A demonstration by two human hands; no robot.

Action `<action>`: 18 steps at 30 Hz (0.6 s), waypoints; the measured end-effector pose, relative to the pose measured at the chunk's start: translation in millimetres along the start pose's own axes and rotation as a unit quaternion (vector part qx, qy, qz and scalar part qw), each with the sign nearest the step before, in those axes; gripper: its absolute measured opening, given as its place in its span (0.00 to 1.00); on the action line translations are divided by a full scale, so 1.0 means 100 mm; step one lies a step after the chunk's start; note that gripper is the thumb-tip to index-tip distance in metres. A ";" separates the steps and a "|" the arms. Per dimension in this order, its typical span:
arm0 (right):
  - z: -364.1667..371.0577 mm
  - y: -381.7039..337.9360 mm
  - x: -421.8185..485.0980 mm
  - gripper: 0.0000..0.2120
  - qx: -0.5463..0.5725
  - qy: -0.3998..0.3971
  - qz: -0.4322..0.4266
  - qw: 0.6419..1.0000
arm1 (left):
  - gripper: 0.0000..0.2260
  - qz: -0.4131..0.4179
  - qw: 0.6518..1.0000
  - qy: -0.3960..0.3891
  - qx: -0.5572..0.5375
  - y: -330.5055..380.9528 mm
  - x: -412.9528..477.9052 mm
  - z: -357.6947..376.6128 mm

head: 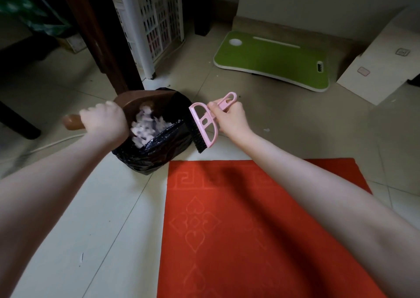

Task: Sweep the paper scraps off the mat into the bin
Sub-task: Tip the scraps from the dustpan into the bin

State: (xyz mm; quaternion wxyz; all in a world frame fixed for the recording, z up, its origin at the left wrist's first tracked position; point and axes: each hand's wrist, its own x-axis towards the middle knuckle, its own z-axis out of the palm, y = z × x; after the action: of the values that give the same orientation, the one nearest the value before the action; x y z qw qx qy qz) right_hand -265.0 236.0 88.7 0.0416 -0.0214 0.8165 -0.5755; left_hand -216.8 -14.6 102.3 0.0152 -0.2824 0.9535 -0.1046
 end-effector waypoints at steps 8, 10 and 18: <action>0.00 0.07 0.01 0.12 -0.041 0.035 0.017 0.998 | 0.11 0.050 0.991 0.109 0.060 0.04 -0.01 0.01; 0.01 0.09 0.03 0.09 -0.037 0.032 0.019 0.999 | 0.12 0.019 0.996 0.081 0.015 0.05 0.00 0.00; 0.01 0.09 0.03 0.14 0.028 0.047 0.043 0.998 | 0.13 -0.107 0.944 -0.120 -0.290 -0.03 0.07 -0.05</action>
State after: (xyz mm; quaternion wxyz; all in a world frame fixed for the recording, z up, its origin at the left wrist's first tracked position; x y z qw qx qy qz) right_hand -267.8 238.0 79.8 0.0284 0.0426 0.8011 -0.5964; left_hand -221.3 -19.8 108.2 0.0356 -0.3855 0.8979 0.2097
